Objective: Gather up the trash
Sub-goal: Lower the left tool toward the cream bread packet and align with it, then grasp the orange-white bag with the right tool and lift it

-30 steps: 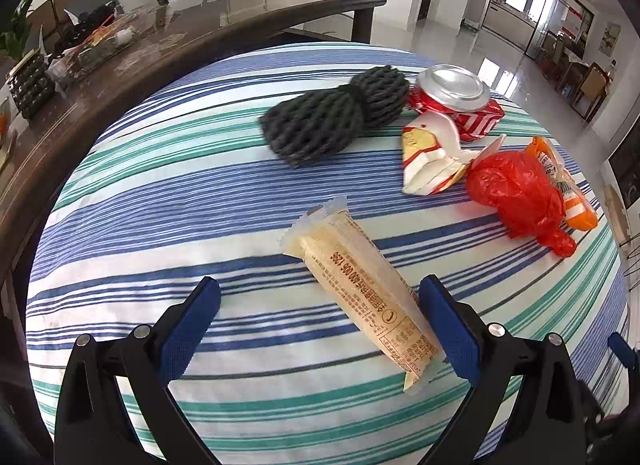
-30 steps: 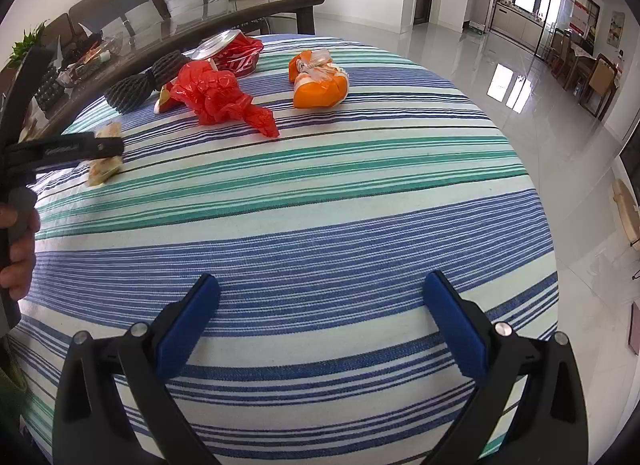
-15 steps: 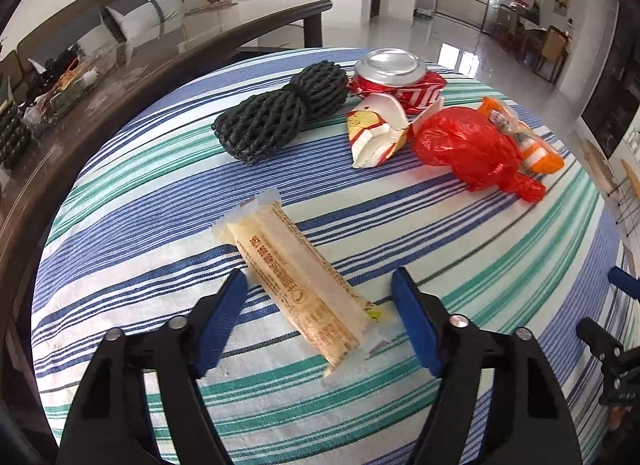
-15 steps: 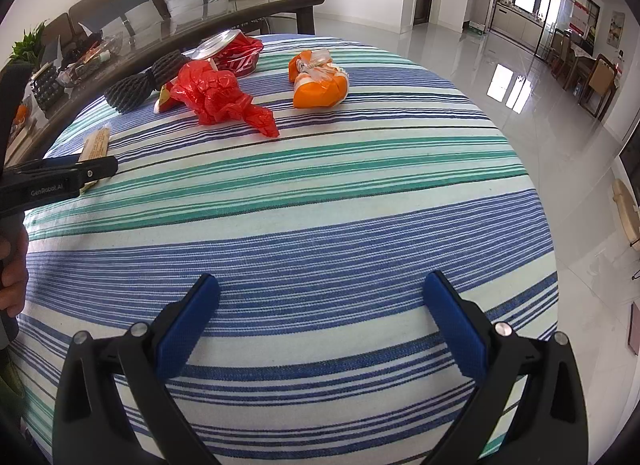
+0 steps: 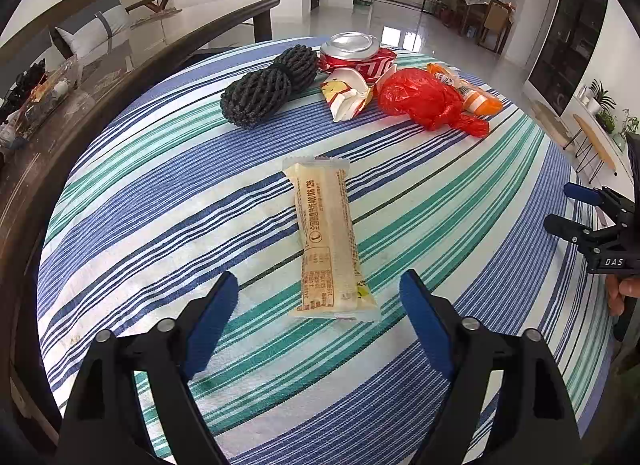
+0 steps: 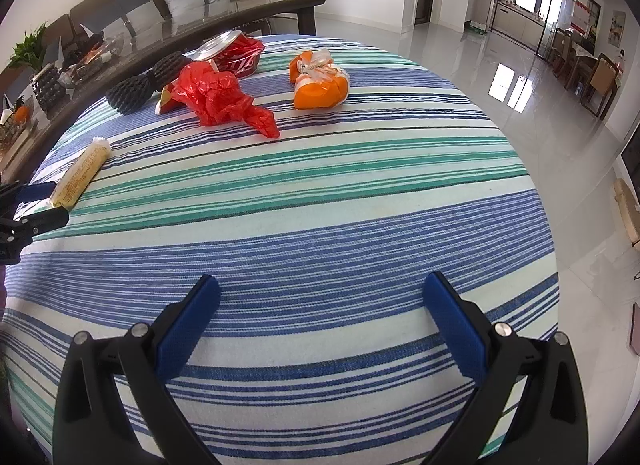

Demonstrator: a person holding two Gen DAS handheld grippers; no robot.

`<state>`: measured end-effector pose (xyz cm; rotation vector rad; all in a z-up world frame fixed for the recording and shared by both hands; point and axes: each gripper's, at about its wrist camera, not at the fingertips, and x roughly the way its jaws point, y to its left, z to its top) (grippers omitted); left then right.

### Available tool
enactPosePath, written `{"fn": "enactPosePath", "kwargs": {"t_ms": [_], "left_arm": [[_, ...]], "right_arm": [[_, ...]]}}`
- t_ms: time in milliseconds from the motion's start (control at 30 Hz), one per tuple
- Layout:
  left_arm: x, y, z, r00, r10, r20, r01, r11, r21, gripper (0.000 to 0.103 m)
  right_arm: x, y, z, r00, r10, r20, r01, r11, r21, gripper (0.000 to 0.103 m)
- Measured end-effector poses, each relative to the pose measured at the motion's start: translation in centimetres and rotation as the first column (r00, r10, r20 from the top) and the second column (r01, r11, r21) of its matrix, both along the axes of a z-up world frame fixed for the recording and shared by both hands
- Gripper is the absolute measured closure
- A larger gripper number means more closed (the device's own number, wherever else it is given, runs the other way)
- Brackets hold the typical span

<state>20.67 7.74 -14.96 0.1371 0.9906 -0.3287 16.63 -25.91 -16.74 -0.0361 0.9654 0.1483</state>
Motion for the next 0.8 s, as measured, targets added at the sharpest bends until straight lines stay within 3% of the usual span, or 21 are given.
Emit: {"fn": "enactPosePath", "kwargs": {"t_ms": [167, 267, 533, 633, 667, 800], "left_arm": [[-0.1, -0.5, -0.9, 0.999, -0.012, 0.029, 0.011, 0.999, 0.034, 0.008], [0.0, -0.4, -1.0, 0.999, 0.006, 0.036, -0.007, 1.0, 0.027, 0.005], [0.1, -0.2, -1.1, 0.999, 0.02, 0.04, -0.021, 0.999, 0.028, 0.004], [0.2, -0.2, -1.1, 0.999, 0.021, 0.039, -0.022, 0.999, 0.024, 0.004], [0.2, -0.2, -1.1, 0.999, 0.021, 0.039, -0.022, 0.999, 0.024, 0.004], [0.2, -0.2, -1.1, 0.999, 0.022, 0.039, -0.023, 0.999, 0.022, 0.004]], "right_arm": [[3.6, -2.0, 2.3, 0.998, -0.053, 0.029, 0.05, 0.996, 0.074, 0.005], [7.8, -2.1, 4.0, 0.998, -0.046, 0.03, 0.043, 0.995, 0.093, 0.005], [16.0, 0.2, 3.0, 0.996, -0.045, -0.072, 0.051, 0.995, 0.081, 0.01], [17.2, 1.0, 2.0, 0.993, -0.043, -0.108, 0.049, 0.997, 0.056, 0.029], [17.4, 1.1, 1.7, 0.992, -0.038, -0.122, 0.044, 0.998, 0.054, 0.055], [15.9, 0.2, 2.7, 0.994, -0.08, -0.073, 0.085, 0.994, 0.066, 0.059]]}}
